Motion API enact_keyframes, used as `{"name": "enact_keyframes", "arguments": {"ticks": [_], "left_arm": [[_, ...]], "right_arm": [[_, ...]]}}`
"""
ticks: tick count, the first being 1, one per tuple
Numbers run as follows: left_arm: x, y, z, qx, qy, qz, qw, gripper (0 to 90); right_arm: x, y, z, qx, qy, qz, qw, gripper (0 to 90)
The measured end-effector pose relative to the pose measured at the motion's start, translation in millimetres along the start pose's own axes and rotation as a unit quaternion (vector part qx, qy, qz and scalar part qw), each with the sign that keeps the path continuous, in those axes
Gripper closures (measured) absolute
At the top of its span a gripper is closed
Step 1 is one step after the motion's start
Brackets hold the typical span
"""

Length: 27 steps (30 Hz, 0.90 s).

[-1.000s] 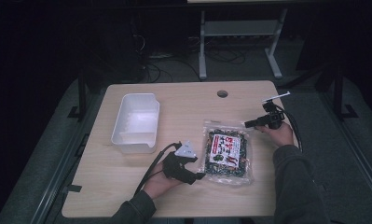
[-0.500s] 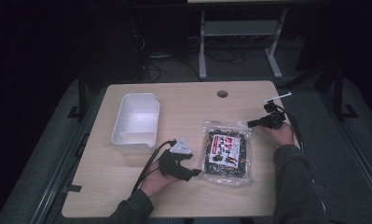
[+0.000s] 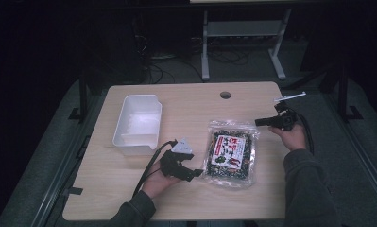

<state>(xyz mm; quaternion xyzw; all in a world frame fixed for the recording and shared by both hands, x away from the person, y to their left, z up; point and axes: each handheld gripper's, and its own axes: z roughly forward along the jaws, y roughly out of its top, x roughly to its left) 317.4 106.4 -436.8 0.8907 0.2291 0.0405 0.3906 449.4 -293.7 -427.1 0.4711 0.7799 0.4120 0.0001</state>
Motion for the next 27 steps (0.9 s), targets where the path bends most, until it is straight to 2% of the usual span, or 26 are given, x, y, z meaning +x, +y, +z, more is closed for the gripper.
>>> {"name": "enact_keyframes", "arguments": {"ticks": [3,5,7,9,14,15,16,17,19,21,23,24,25,26,27], "left_arm": [[0.5,-0.1,0.9,-0.001,0.0,-0.003,1.0,27.5],[1.0,-0.1,1.3,0.001,-0.001,-0.002,1.0,27.4],[1.7,0.0,2.1,-0.002,-0.002,-0.005,1.0,27.0],[3.3,0.4,3.0,-0.004,-0.001,-0.01,0.9999,26.3],[6.1,0.1,5.8,-0.007,0.0,-0.016,0.9998,23.6],[7.9,-0.3,7.4,-0.006,-0.001,-0.021,0.9998,23.1],[7.9,-0.3,7.4,-0.006,-0.001,-0.021,0.9998,22.1],[9.3,-0.7,9.2,-0.007,0.001,-0.023,0.9997,20.3],[10.5,-0.8,10.9,-0.006,-0.005,-0.026,0.9996,20.7],[11.6,-0.5,12.4,-0.008,-0.008,-0.029,0.9995,21.0],[14.3,0.4,14.9,-0.015,-0.02,-0.038,0.999,21.0],[14.3,0.4,14.9,-0.015,-0.02,-0.038,0.999,21.0],[15.8,1.4,17.3,-0.022,-0.03,-0.045,0.9983,21.0],[15.8,1.4,17.3,-0.022,-0.03,-0.045,0.9983,21.0],[16.9,2.3,18.7,-0.022,-0.035,-0.048,0.998,21.2]], "right_arm": [[9.3,2.0,-13.6,-0.017,0.001,-0.016,0.9997,89.6],[11.5,2.2,-16.0,-0.02,0.001,-0.019,0.9996,89.6],[18.6,3.3,-23.3,-0.029,0.0,-0.034,0.999,89.7],[28.9,5.5,-34.7,-0.048,0.006,-0.053,0.9974,89.7],[42.9,8.6,-49.7,-0.07,0.018,-0.075,0.9946,89.7],[49.4,10.2,-54.9,-0.078,0.023,-0.086,0.993,89.7],[49.4,10.2,-54.9,-0.078,0.023,-0.086,0.993,89.7],[58.8,13.7,-60.7,-0.079,0.021,-0.103,0.9913,89.7],[65.2,16.4,-64.9,-0.085,0.027,-0.115,0.9894,89.7],[67.9,17.7,-66.7,-0.085,0.029,-0.119,0.9888,89.7],[80.1,21.5,-74.3,-0.095,0.04,-0.14,0.9847,89.7],[80.1,21.5,-74.3,-0.095,0.04,-0.14,0.9847,89.7],[87.8,22.8,-79.0,-0.101,0.046,-0.155,0.9817,89.7],[87.8,22.8,-79.0,-0.101,0.046,-0.155,0.9817,89.7],[94.6,22.8,-83.5,-0.107,0.053,-0.167,0.9787,89.7]]}}
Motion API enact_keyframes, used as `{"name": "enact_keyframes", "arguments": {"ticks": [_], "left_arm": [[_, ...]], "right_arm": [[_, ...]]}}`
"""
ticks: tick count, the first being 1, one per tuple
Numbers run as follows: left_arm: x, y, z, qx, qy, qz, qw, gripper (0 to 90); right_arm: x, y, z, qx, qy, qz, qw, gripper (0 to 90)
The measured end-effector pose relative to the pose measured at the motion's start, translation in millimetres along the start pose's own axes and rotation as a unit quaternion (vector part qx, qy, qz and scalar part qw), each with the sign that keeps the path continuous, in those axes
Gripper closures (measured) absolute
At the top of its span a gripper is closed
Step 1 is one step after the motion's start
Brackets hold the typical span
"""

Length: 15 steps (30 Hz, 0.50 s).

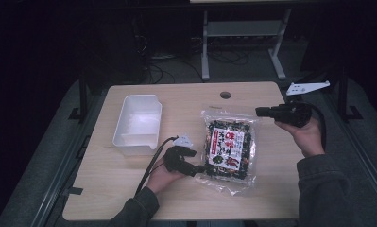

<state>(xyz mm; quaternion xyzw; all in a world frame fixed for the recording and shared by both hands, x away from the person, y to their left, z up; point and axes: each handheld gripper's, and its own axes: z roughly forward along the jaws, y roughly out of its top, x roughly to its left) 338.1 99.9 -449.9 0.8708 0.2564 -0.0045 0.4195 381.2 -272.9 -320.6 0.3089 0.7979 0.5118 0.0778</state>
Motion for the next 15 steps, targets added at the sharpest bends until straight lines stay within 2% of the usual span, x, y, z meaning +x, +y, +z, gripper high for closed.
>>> {"name": "enact_keyframes", "arguments": {"ticks": [1,2,3,8,9,10,11,12,15], "left_arm": [[1.2,0.9,1.4,-0.001,-0.004,-0.003,1.0,21.2],[3.3,2.2,4.2,-0.008,-0.023,-0.016,0.9996,21.6],[3.3,2.2,4.2,-0.008,-0.023,-0.016,0.9996,22.4],[4.3,6.1,9.0,-0.018,-0.054,-0.033,0.9978,26.4],[4.3,6.1,9.0,-0.018,-0.054,-0.033,0.9978,28.1],[4.8,7.3,10.3,-0.021,-0.071,-0.042,0.9964,31.5],[4.8,7.3,10.3,-0.021,-0.071,-0.042,0.9964,32.0],[6.5,8.2,10.8,-0.028,-0.088,-0.052,0.9944,33.7],[6.3,8.6,10.1,-0.034,-0.096,-0.053,0.9934,41.8]], "right_arm": [[0.0,0.0,0.0,0.0,0.0,0.0,1.0,89.7],[5.7,2.3,-3.8,-0.005,0.009,-0.009,0.9999,89.7],[5.7,2.3,-3.8,-0.005,0.009,-0.009,0.9999,89.7],[16.3,3.2,-12.1,-0.017,0.03,-0.024,0.9991,89.6],[16.3,3.2,-12.1,-0.017,0.03,-0.024,0.9991,89.6],[19.6,3.3,-13.9,-0.023,0.04,-0.028,0.9986,89.6],[19.6,3.3,-13.9,-0.023,0.04,-0.028,0.9986,89.6],[24.4,3.6,-15.8,-0.026,0.046,-0.036,0.998,89.6],[27.4,3.5,-16.8,-0.027,0.05,-0.04,0.9976,89.5]]}}
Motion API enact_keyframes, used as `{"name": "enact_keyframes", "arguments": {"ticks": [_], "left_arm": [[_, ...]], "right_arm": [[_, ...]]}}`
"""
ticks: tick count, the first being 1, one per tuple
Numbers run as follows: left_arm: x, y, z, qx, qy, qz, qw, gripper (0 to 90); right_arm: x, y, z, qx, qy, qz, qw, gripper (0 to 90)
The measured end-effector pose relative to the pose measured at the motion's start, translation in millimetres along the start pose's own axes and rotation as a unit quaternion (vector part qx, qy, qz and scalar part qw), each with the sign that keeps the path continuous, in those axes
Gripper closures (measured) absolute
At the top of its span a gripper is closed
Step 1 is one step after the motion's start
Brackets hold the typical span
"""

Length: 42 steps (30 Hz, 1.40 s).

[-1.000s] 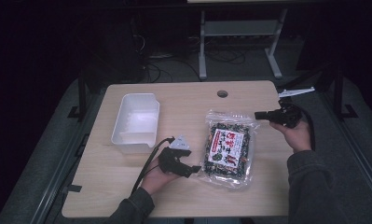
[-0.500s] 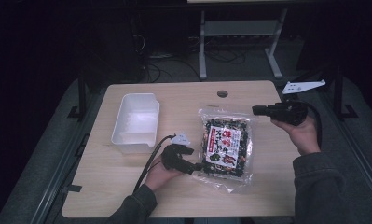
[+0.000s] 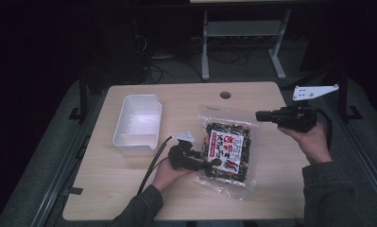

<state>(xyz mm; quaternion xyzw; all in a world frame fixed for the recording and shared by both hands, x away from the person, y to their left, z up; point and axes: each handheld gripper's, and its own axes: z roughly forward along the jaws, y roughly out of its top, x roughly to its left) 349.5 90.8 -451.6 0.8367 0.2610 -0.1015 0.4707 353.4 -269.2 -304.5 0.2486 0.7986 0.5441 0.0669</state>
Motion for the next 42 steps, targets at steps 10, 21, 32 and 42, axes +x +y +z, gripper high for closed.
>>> {"name": "enact_keyframes", "arguments": {"ticks": [10,21,32,42], "left_arm": [[-8.7,1.1,-6.0,0.006,-0.031,0.039,0.9987,69.6],[-14.6,1.8,-9.5,-0.003,-0.036,0.068,0.997,74.8],[-14.7,1.6,-10.3,-0.002,-0.036,0.071,0.9969,75.2],[-13.3,2.0,-13.8,-0.001,-0.038,0.078,0.9963,75.2]], "right_arm": [[1.5,-8.5,-8.5,-0.008,-0.005,0.007,0.9999,89.4],[-10.4,-23.3,-9.3,-0.012,-0.012,0.043,0.9989,69.5],[-15.5,-50.3,22.0,0.034,0.022,0.094,0.9947,34.0],[-12.7,-62.2,52.9,0.069,0.054,0.091,0.9919,41.1]]}}
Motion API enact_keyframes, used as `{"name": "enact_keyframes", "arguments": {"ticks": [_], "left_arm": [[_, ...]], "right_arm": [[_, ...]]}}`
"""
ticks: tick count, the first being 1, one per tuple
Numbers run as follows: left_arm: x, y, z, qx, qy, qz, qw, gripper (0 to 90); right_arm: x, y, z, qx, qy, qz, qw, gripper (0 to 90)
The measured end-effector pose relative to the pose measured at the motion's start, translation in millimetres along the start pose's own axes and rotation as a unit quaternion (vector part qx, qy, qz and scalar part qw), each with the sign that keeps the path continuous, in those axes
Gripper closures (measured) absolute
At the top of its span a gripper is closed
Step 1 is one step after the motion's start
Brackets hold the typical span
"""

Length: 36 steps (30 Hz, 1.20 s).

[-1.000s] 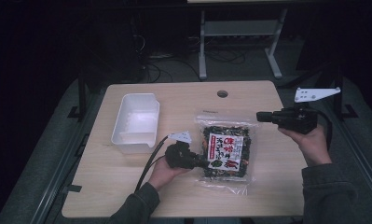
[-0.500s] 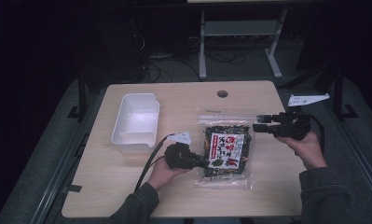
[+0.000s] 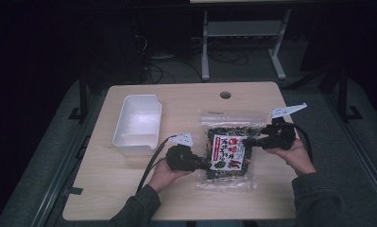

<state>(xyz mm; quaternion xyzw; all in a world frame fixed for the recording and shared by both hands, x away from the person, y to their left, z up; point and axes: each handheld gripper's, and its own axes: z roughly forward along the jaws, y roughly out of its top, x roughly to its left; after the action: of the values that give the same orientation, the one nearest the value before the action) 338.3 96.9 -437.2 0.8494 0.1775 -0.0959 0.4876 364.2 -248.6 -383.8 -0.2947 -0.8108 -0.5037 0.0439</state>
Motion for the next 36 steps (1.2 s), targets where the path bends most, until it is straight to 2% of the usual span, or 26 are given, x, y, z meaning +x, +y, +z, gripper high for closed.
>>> {"name": "enact_keyframes", "arguments": {"ticks": [1,2,3,4,9,17,22,23,27,30,31,33,36], "left_arm": [[0.3,-0.3,-1.4,0.0,0.002,0.0,1.0,75.1],[0.3,-0.3,-1.4,0.0,0.002,0.0,1.0,75.2],[0.5,-1.1,-2.7,0.0,0.002,0.003,1.0,75.2],[0.5,-1.1,-2.7,0.0,0.002,0.003,1.0,75.2],[1.3,-4.3,-9.9,-0.003,0.012,0.003,0.9999,72.3],[1.6,-7.6,-16.0,-0.007,0.028,0.004,0.9996,65.3],[-0.8,-8.7,-24.2,-0.017,0.039,0.015,0.999,57.4],[-3.2,-9.1,-27.8,-0.015,0.053,0.02,0.9983,54.0],[-5.8,-10.9,-31.9,-0.003,0.067,0.028,0.9973,51.6],[-8.1,-13.9,-35.1,0.002,0.072,0.029,0.997,48.8],[-10.5,-15.6,-36.9,0.001,0.078,0.029,0.9966,46.9],[-11.8,-16.7,-38.2,0.006,0.081,0.033,0.9961,46.4],[-14.9,-19.0,-40.6,0.019,0.092,0.042,0.9947,45.1]], "right_arm": [[0.8,-0.1,4.4,0.002,0.015,-0.006,0.9999,45.5],[0.8,-0.1,4.4,0.002,0.015,-0.006,0.9999,45.5],[1.8,0.3,7.2,0.004,0.024,-0.009,0.9997,51.2],[1.8,0.3,7.2,0.004,0.024,-0.009,0.9997,51.2],[7.1,3.3,7.4,-0.006,0.064,-0.018,0.9978,64.5],[19.6,12.0,9.2,0.001,0.096,-0.037,0.9947,74.0],[27.5,16.3,7.4,-0.006,0.09,-0.052,0.9946,74.6],[30.1,17.8,4.1,-0.016,0.085,-0.056,0.9946,74.6],[32.8,20.2,-3.1,-0.029,0.076,-0.058,0.995,74.7],[35.4,22.8,-12.1,-0.044,0.058,-0.053,0.996,74.7],[37.1,24.6,-17.2,-0.05,0.04,-0.047,0.9968,74.8],[37.5,25.3,-18.7,-0.053,0.034,-0.046,0.997,74.7],[39.6,27.5,-23.5,-0.062,0.006,-0.035,0.9974,74.7]]}}
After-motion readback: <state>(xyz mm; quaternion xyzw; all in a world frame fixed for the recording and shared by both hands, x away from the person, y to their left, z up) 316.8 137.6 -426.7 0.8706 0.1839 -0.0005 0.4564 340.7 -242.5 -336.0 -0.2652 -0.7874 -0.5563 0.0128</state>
